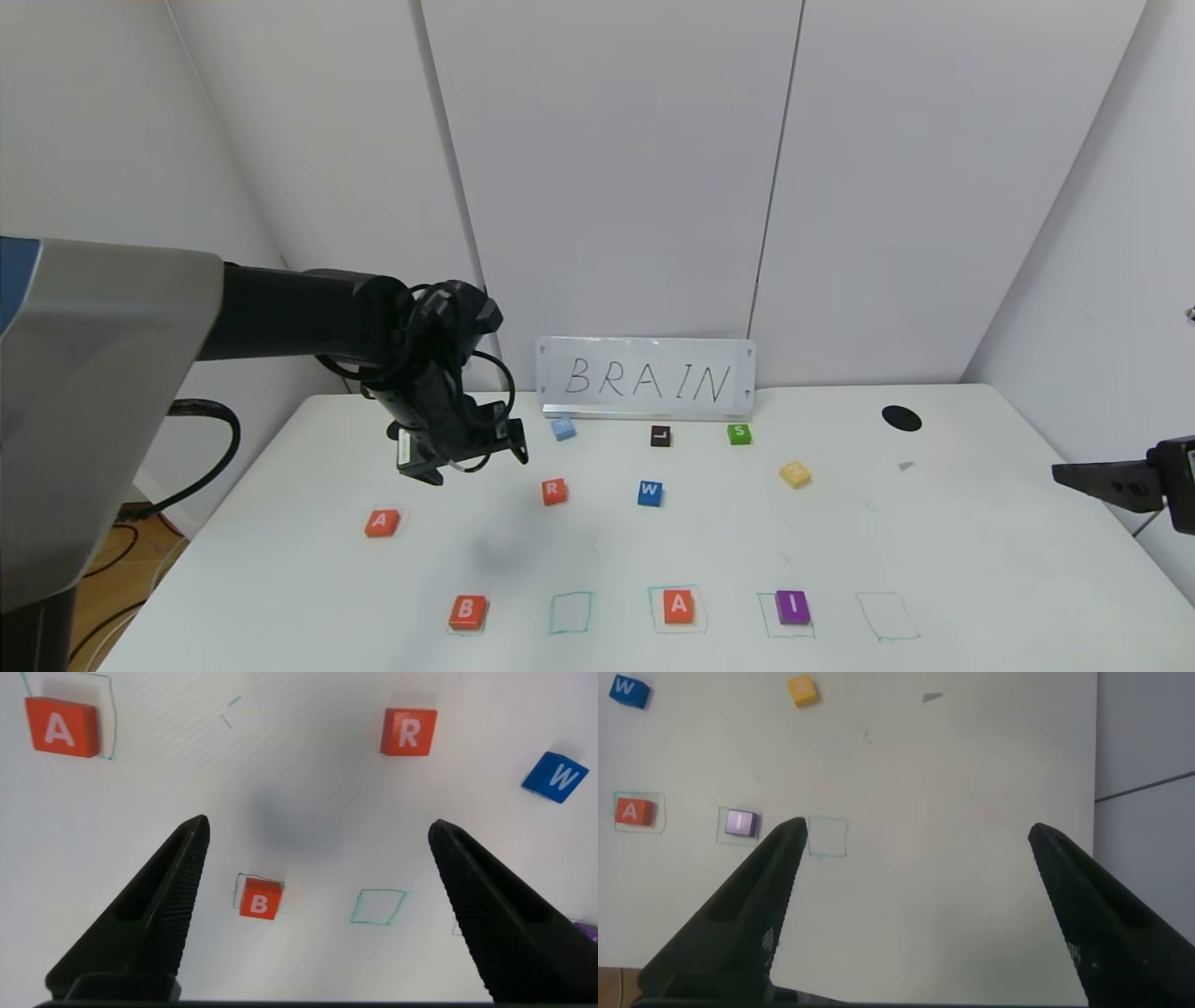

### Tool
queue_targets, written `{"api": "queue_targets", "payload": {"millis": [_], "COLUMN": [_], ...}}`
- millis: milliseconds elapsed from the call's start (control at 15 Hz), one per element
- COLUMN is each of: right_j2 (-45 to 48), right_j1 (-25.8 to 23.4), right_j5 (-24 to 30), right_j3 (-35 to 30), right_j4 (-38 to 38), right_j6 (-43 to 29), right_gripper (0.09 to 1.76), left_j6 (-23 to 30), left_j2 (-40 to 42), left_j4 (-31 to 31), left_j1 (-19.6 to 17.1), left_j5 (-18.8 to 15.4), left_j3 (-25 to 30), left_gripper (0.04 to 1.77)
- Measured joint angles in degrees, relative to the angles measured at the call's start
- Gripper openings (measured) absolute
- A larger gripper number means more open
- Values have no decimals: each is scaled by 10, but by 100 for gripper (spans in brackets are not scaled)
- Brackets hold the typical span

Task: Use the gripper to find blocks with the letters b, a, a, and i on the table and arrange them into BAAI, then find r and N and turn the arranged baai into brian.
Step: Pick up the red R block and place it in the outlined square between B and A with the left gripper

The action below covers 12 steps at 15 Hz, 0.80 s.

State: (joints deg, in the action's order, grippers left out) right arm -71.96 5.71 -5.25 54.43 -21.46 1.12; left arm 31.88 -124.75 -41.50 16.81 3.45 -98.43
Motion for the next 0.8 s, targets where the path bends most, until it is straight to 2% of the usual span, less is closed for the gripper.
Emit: {"api": "queue_targets", "payload": {"millis": [133, 467, 800], "right_j2": [2, 6, 5], "right_j1": [3, 11, 14], "right_j5": [0, 0, 0], "right_j3": [-1, -3, -5], "right_j4": [-1, -1, -1], "right_j6": [-1, -2, -1], "right_gripper": [171, 171, 171], "left_j6": [30, 37, 38], "left_j2": [-24, -88, -135], "left_j4": [-8, -8, 0], "left_j1": [22, 44, 68], "left_j5": [10, 55, 72], "left_j3": [-33, -105, -143], "left_gripper": [168, 169, 170]}}
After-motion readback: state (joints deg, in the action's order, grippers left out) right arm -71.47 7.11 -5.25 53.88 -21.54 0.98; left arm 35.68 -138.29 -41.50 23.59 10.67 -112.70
